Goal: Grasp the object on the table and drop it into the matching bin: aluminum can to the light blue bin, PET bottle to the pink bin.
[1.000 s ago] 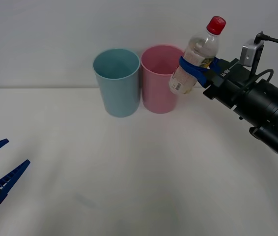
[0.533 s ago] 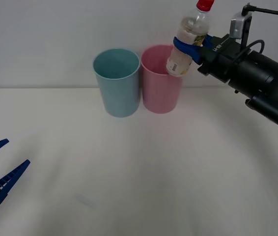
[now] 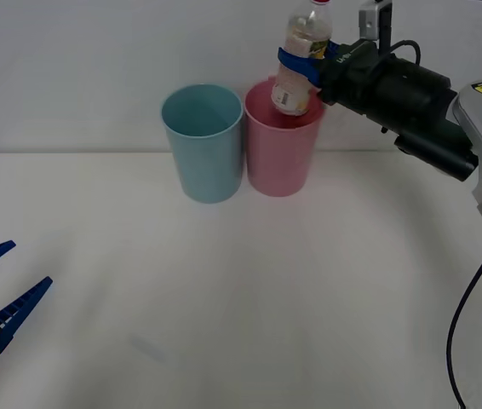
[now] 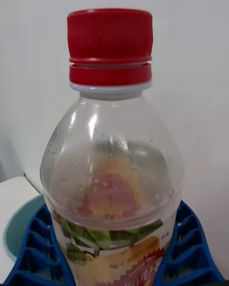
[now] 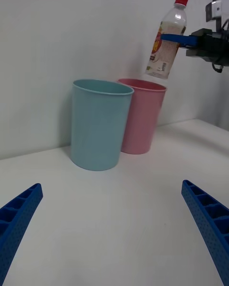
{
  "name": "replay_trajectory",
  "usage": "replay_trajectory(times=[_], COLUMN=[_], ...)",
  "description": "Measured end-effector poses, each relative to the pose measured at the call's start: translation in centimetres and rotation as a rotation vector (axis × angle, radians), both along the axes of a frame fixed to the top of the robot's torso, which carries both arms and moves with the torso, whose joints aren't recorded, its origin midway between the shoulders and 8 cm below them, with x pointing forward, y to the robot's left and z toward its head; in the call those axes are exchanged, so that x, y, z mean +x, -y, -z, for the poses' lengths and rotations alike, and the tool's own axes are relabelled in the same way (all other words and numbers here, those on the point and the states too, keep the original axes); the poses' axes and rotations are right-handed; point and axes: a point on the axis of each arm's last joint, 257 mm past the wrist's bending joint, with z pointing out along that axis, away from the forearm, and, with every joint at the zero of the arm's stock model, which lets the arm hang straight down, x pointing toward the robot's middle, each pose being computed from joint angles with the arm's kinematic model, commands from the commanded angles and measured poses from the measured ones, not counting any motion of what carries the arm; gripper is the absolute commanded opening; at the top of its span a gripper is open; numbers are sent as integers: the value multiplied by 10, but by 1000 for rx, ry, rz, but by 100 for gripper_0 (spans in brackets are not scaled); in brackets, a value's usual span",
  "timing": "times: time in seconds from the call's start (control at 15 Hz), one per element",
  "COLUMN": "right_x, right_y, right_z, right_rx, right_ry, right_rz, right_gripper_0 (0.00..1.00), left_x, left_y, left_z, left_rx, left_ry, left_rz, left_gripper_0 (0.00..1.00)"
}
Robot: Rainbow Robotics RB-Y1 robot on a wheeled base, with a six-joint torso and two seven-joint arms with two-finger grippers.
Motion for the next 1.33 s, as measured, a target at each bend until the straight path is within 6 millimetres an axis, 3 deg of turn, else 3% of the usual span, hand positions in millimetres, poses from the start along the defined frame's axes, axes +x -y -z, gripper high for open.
replay_trajectory(times=[0.53, 0.67, 0.73, 0.8, 0.87, 1.33], right_x=[32, 33, 33, 33, 33, 25], right_y=[-7, -7, -7, -6, -6, -2], right_z=[6, 6, 6, 6, 6, 4], right_rx=[-45, -48, -48, -47, -46, 6], right_ry=[-14, -12, -12, -11, -12, -21], right_rz=[41, 42, 43, 44, 45, 23], right_gripper_0=[3, 18, 45, 95, 100, 100], left_x=[0, 0, 0, 0, 0, 0], left_y=[0, 0, 0, 0, 0, 0], left_z=[0, 0, 0, 0, 0, 0], left_rx=[0, 0, 0, 0, 0, 0], left_ry=[0, 0, 0, 0, 0, 0], left_rz=[0, 0, 0, 0, 0, 0], left_gripper_0=[100, 100, 100, 100, 100, 100])
